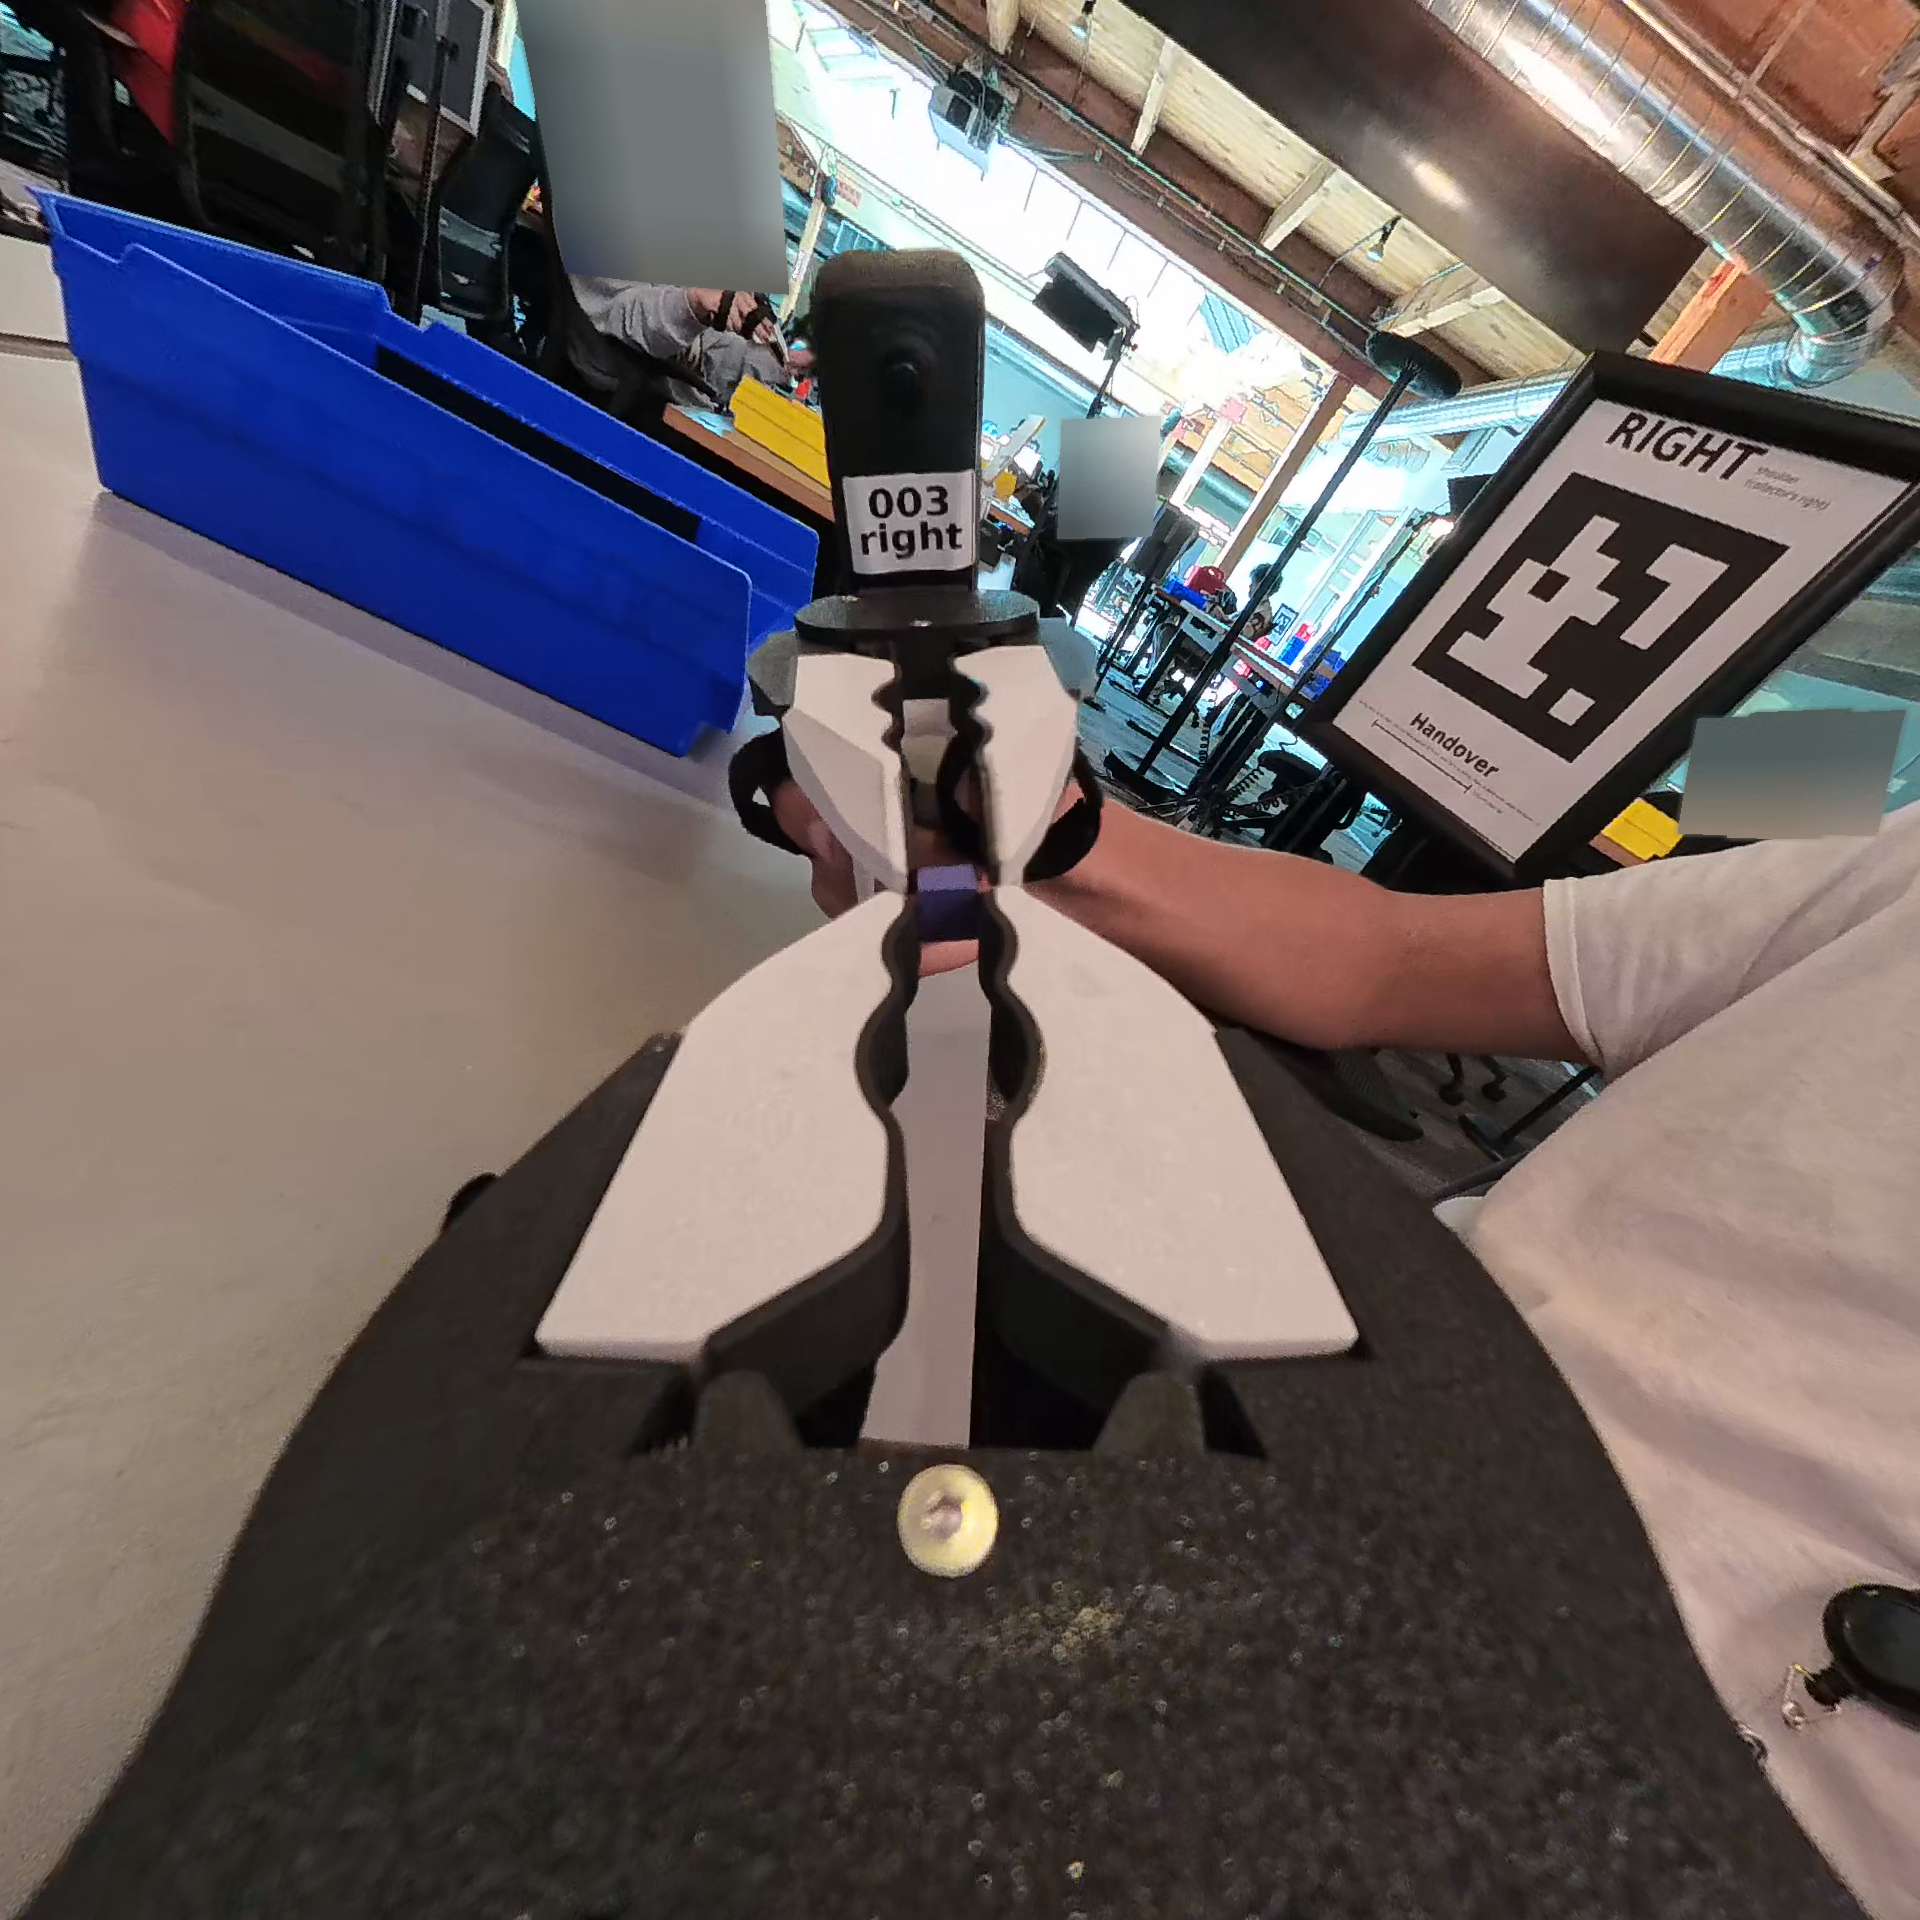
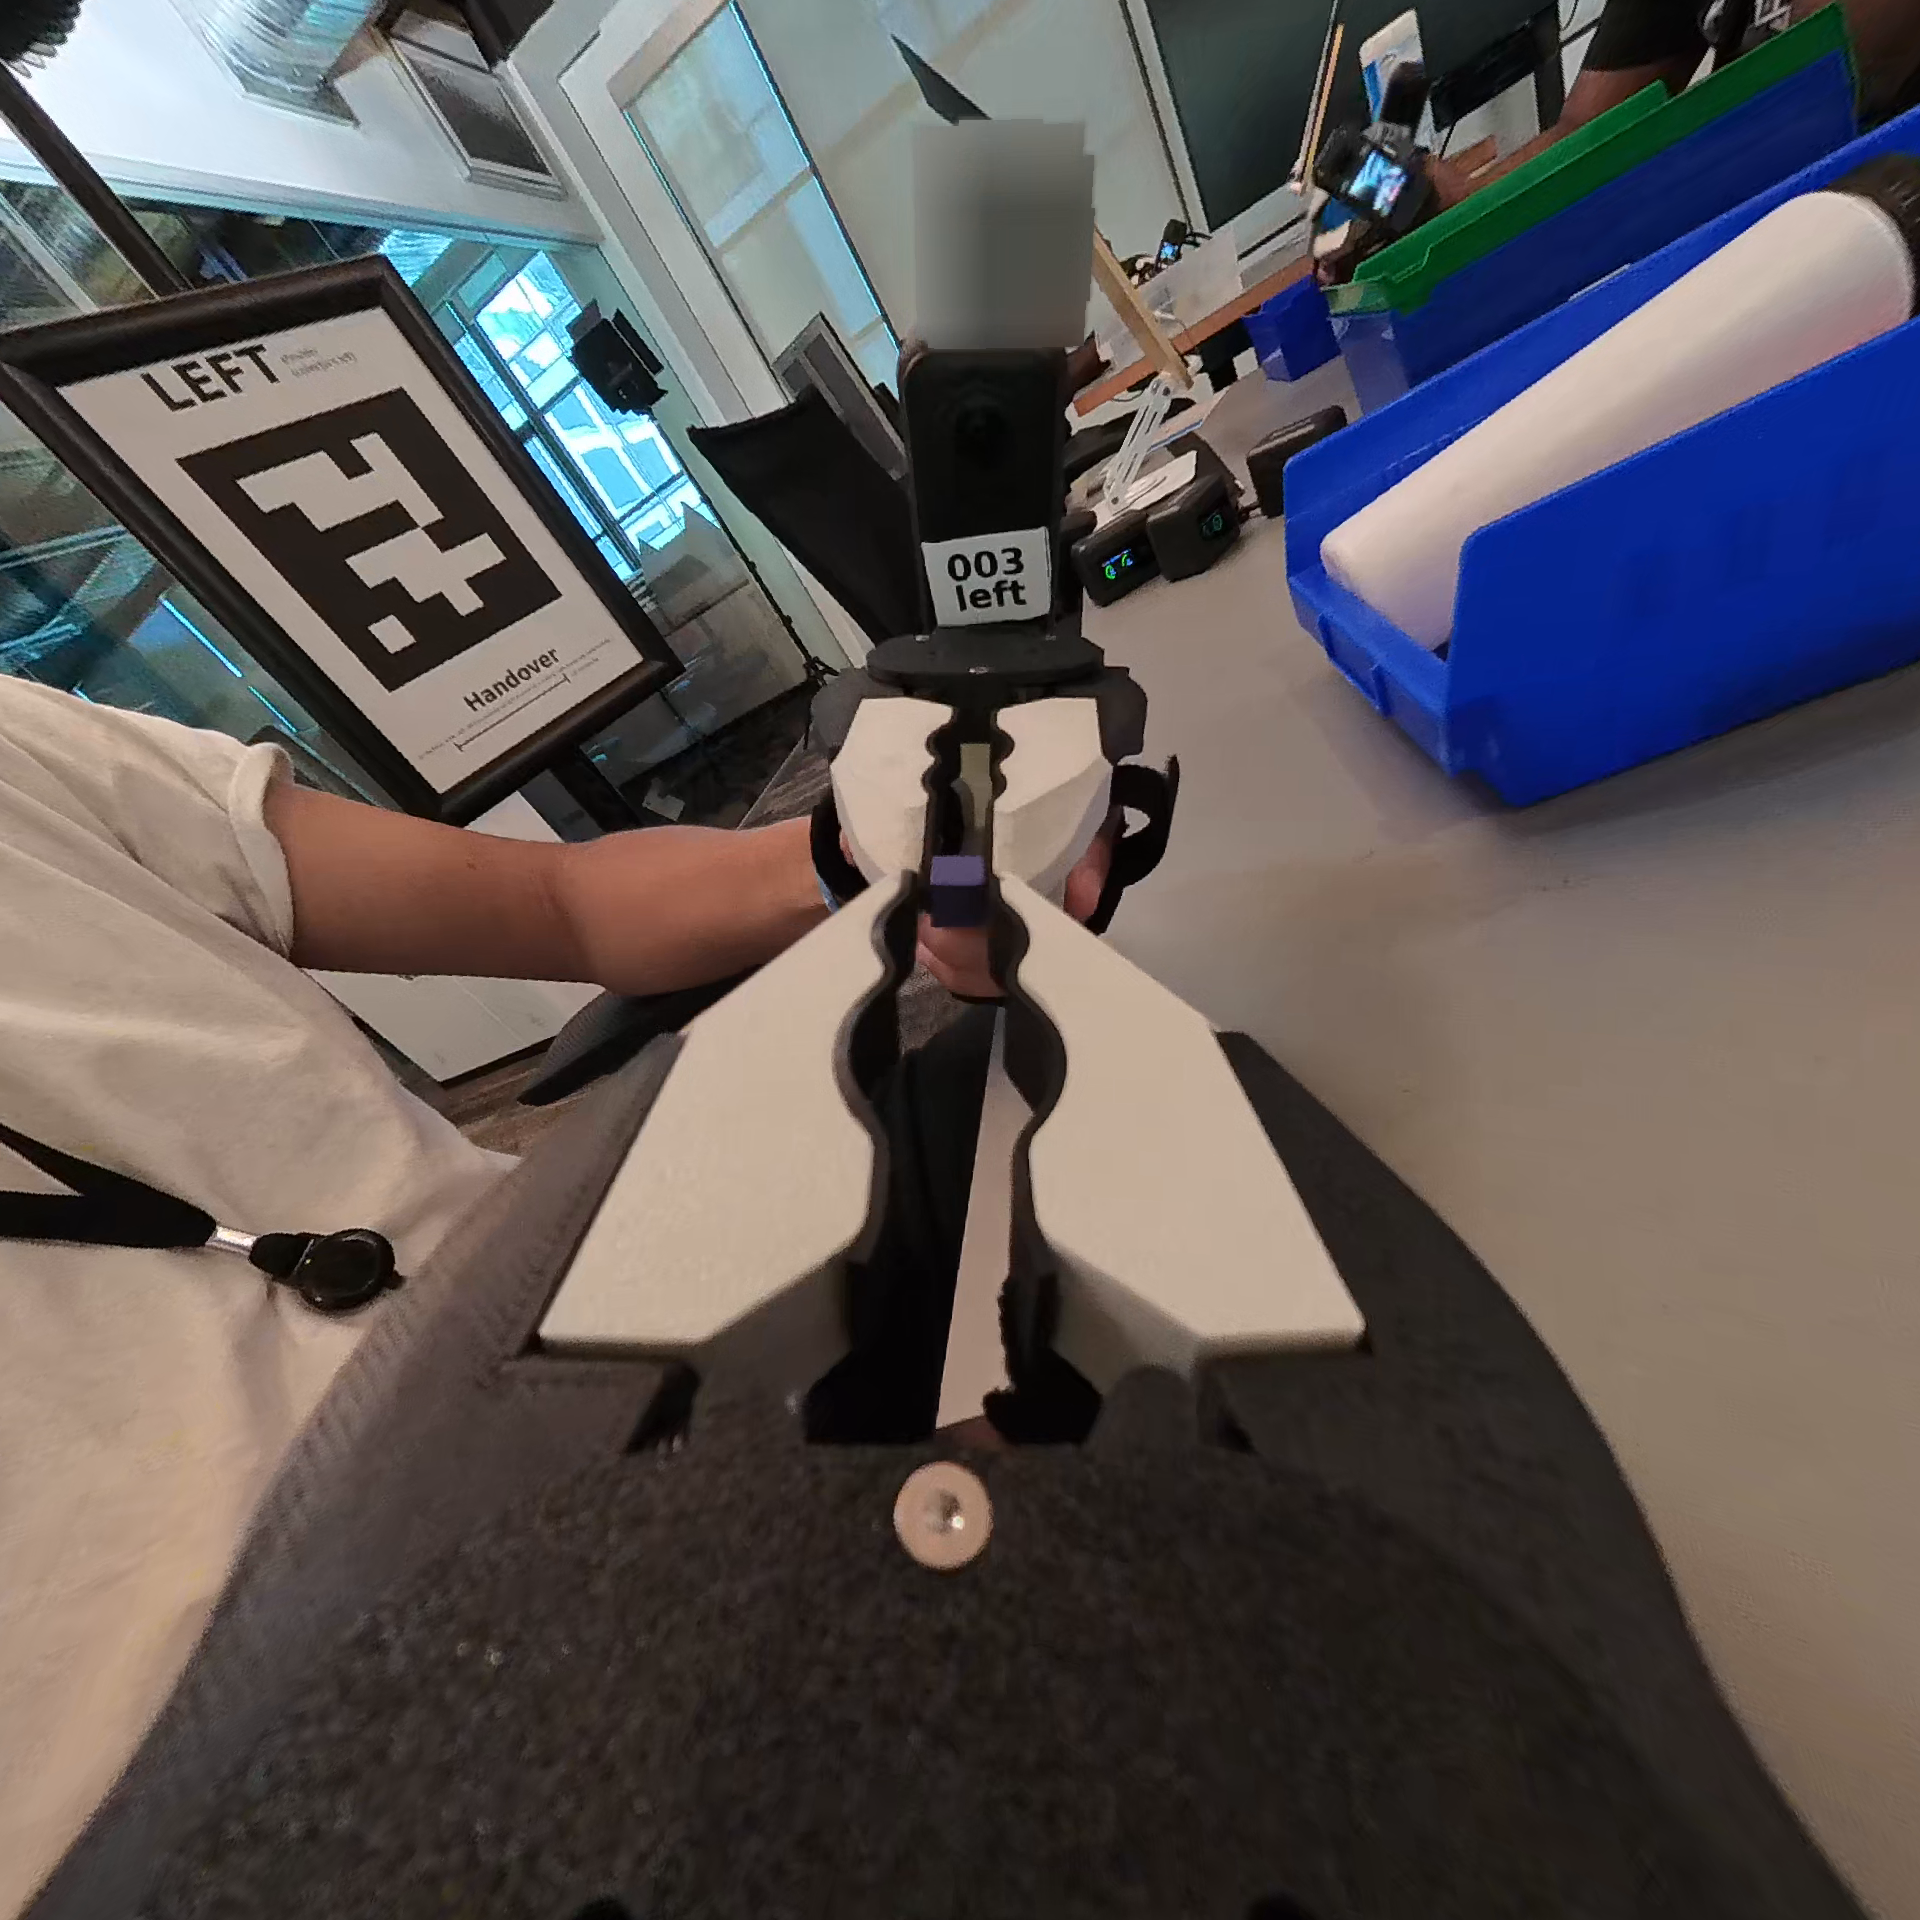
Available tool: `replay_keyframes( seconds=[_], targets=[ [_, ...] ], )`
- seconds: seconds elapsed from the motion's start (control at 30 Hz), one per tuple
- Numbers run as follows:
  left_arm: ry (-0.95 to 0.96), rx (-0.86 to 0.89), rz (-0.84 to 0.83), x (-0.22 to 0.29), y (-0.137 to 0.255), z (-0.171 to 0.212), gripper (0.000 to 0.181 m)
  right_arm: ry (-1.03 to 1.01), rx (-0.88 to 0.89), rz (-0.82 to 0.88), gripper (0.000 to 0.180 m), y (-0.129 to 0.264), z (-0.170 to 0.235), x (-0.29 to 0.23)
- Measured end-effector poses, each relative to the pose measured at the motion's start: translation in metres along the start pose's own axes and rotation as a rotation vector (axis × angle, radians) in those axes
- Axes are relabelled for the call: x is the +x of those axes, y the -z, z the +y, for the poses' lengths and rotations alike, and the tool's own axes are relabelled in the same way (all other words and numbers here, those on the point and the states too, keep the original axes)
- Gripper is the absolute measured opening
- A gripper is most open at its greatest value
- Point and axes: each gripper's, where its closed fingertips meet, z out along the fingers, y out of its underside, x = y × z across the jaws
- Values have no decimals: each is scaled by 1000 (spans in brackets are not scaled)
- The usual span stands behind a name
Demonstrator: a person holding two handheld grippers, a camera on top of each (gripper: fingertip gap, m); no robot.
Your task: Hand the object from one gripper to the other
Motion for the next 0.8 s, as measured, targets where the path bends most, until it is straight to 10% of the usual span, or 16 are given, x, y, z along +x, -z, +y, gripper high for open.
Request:
replay_keyframes(
  seconds=[0.5,0.63,0.8],
  targets=[
    [-40,28,-111,-14,-1,-2,23,-28,-3,66,9,5,-2,16],
    [-366,-65,-370,-35,4,4,49,-192,20,91,10,14,-2,33],
    [-767,-244,-492,-37,-1,25,32,-522,-31,-32,9,10,19,37]
  ],
)
